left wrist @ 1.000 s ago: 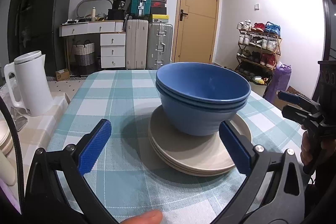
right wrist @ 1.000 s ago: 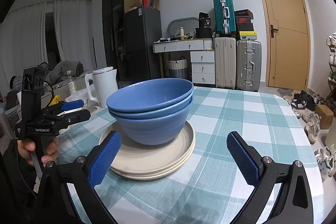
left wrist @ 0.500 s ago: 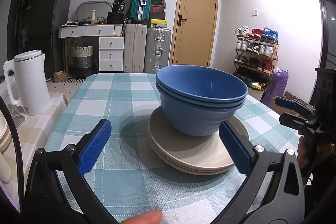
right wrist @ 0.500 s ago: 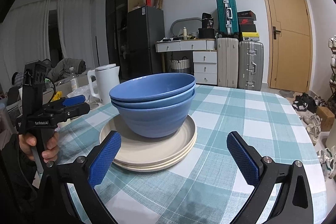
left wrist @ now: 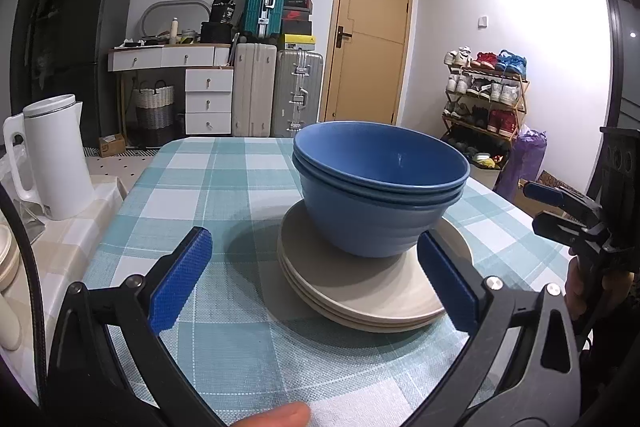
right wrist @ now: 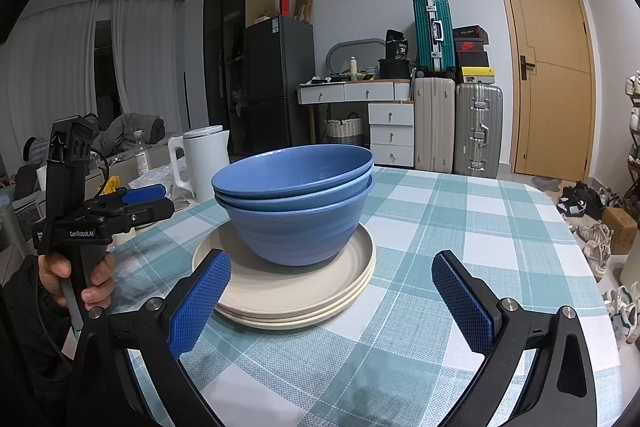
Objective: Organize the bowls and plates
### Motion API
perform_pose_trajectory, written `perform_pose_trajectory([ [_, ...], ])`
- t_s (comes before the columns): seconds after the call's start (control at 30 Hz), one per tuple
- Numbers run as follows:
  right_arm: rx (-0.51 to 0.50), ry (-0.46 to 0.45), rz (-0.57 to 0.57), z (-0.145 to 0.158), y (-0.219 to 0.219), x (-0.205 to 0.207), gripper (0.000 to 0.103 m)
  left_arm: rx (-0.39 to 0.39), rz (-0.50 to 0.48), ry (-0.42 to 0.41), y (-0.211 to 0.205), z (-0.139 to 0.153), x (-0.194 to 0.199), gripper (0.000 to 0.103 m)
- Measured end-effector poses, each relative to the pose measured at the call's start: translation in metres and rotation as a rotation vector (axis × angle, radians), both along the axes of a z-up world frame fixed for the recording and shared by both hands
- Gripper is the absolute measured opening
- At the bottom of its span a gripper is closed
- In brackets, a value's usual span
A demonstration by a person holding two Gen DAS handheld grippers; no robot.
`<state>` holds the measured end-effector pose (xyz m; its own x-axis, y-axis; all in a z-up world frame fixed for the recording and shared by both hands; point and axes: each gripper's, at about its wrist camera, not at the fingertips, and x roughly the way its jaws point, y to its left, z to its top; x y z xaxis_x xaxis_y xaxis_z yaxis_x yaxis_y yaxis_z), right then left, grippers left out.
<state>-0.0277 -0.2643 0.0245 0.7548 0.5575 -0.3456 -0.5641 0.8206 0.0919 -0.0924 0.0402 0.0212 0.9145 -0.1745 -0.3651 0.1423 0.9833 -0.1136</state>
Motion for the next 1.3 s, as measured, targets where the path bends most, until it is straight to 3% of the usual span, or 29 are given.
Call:
perform_pose_trajectory([
  [1.3, -0.002, -0.003, -0.001, 0.0003, -0.0007, -0.0014, 0.103, 0.013, -0.006, 0.000, -0.0052, -0.0020, 0.0001, 0.102],
])
